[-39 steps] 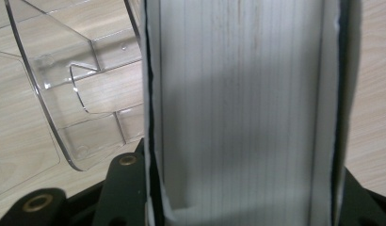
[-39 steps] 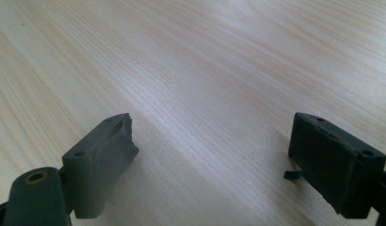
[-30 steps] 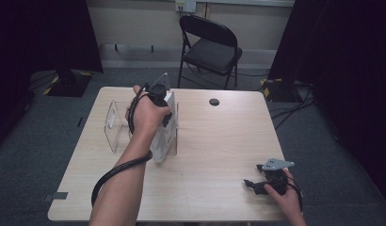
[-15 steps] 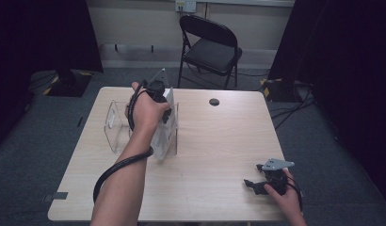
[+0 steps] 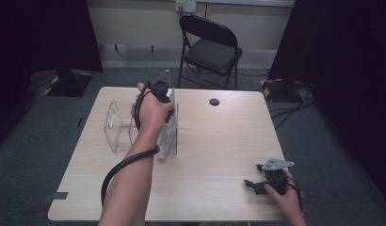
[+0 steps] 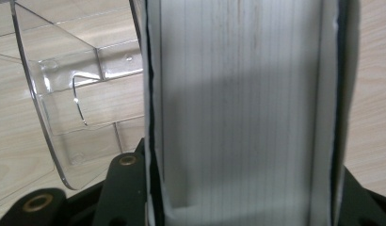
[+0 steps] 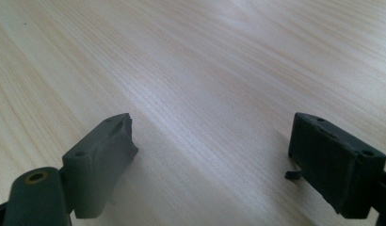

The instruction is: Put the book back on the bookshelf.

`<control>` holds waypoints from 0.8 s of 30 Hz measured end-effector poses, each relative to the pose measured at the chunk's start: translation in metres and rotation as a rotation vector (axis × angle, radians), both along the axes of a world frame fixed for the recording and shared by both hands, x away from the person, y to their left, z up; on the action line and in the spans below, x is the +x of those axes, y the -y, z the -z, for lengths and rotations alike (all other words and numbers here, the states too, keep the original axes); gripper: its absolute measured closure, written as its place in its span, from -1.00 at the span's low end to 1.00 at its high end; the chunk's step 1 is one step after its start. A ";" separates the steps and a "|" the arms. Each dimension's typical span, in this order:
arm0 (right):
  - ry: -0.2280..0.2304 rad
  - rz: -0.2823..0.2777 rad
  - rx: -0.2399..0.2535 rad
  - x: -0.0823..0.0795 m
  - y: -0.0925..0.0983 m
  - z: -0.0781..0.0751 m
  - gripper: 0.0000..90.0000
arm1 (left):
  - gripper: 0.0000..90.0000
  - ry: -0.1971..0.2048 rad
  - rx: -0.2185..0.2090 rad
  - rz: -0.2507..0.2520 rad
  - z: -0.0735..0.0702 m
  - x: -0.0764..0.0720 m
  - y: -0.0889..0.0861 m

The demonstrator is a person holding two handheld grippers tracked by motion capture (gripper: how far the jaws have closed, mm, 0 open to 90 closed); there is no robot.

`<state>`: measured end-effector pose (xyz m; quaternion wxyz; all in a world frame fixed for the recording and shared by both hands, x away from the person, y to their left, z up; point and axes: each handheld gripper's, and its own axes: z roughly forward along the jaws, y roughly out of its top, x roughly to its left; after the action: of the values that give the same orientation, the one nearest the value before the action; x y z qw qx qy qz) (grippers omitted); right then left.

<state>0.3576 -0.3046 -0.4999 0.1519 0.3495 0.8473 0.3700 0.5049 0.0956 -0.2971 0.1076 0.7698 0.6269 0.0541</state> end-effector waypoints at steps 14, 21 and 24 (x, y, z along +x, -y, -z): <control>0.000 -0.001 -0.002 0.000 0.000 0.000 -0.70 | 0.18 0.015 -0.002 -0.041 0.008 0.007 0.001; -0.001 -0.001 -0.002 0.000 0.000 0.000 -0.70 | 0.18 0.020 0.000 -0.055 0.011 0.009 0.001; 0.000 -0.001 -0.002 0.000 0.000 0.000 -0.70 | 0.18 0.021 0.001 -0.058 0.012 0.010 0.001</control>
<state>0.3577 -0.3051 -0.4996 0.1519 0.3490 0.8478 0.3692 0.5145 0.0941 -0.3095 0.1123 0.7507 0.6477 0.0657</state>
